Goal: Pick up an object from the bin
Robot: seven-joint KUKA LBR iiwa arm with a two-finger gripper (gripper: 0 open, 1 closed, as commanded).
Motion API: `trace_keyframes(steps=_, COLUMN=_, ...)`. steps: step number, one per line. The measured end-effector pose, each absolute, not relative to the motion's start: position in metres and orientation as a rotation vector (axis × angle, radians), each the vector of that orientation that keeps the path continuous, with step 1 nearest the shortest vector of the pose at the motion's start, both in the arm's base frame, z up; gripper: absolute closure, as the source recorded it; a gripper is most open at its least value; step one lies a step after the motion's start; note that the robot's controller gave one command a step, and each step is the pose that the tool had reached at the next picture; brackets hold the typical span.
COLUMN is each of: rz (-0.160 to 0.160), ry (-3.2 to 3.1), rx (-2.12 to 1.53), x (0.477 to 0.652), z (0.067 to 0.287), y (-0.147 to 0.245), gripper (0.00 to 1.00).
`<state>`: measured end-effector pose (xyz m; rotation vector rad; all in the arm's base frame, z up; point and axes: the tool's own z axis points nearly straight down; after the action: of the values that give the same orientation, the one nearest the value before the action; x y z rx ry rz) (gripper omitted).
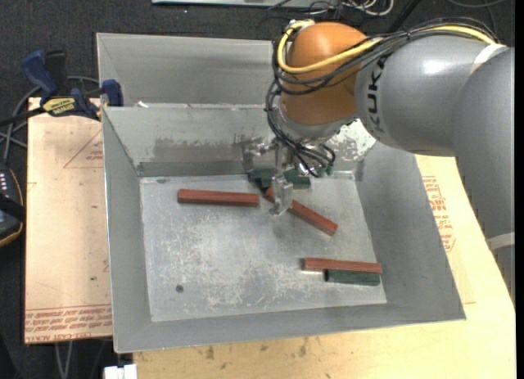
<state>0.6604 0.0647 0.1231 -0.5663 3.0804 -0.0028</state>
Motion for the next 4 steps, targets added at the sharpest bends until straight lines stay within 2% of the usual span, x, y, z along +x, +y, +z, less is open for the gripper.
trace_keyframes(steps=1, rz=0.004, ry=3.122, rx=-0.353, x=0.649, z=0.069, y=0.08, gripper=0.0)
trace_keyframes(steps=2, rz=0.001, ry=2.985, rx=-0.965, x=0.605, z=0.12, y=0.09, gripper=0.0)
trace_keyframes(steps=3, rz=0.006, ry=2.997, rx=-0.923, x=0.647, z=0.071, y=0.132, gripper=0.0)
trace_keyframes(steps=4, rz=0.004, ry=3.042, rx=-0.762, x=0.658, z=0.071, y=0.139, gripper=0.0)
